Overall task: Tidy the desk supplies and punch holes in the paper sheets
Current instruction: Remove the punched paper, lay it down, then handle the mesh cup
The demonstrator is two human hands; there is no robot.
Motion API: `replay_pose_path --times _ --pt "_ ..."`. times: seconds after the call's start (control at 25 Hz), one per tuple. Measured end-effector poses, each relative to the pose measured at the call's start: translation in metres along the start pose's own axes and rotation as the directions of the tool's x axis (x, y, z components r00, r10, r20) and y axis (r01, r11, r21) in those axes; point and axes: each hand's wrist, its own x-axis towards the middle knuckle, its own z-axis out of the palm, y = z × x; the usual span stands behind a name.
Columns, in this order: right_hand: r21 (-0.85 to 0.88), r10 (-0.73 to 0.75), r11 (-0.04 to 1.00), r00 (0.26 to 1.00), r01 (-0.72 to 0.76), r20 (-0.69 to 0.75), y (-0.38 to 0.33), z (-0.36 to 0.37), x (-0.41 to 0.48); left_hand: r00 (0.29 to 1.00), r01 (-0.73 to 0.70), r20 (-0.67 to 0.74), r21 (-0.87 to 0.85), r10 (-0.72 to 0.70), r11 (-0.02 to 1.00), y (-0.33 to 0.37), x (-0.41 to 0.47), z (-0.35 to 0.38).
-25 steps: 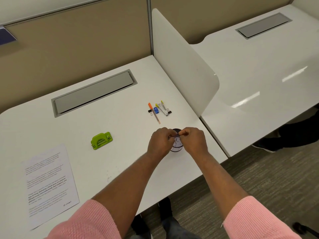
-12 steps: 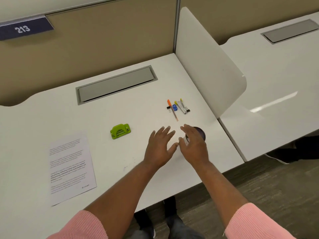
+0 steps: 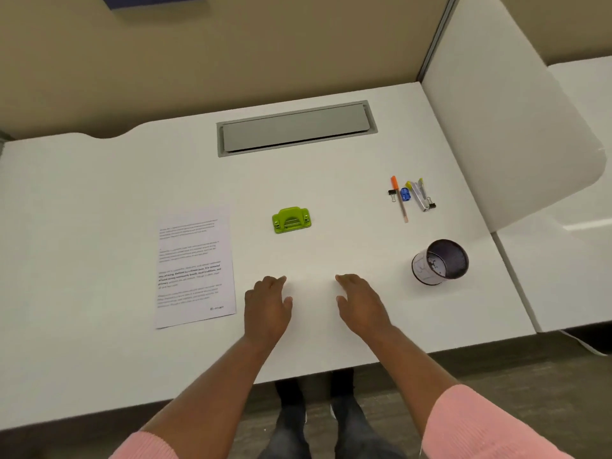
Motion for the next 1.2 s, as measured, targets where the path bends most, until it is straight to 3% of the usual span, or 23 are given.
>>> replay_pose_path --times 0.16,0.32,0.44,0.6,0.72,0.92,1.2 --pt "-0.046 0.0 0.999 0.998 0.003 0.06 -0.023 0.024 0.016 0.988 0.113 0.113 -0.112 -0.1 0.987 -0.022 -0.001 0.009" --pt "0.076 0.032 0.997 0.999 -0.032 -0.003 -0.051 0.046 0.03 0.986 0.166 0.059 -0.304 -0.155 0.938 -0.023 0.01 0.015" --pt "0.085 -0.012 0.996 1.0 0.013 -0.016 -0.066 0.055 0.044 0.992 0.125 0.035 -0.325 -0.121 0.937 -0.019 0.03 0.014" --pt "-0.042 -0.04 0.999 0.991 0.035 -0.127 -0.065 0.048 0.045 0.998 0.018 0.068 -0.253 -0.001 0.967 -0.021 0.045 0.011" --pt "-0.177 -0.067 0.982 0.997 0.058 -0.045 -0.063 0.048 0.04 0.994 -0.068 0.073 -0.161 0.081 0.985 -0.024 0.046 0.012" --pt "-0.217 -0.096 0.972 0.995 0.093 -0.004 -0.063 0.057 0.033 0.985 -0.168 0.039 0.0 0.168 0.986 -0.021 0.042 0.015" --pt "-0.239 -0.137 0.958 0.985 0.158 0.103 -0.068 0.051 0.04 0.975 -0.218 0.048 0.074 0.215 0.973 -0.013 0.039 0.01"
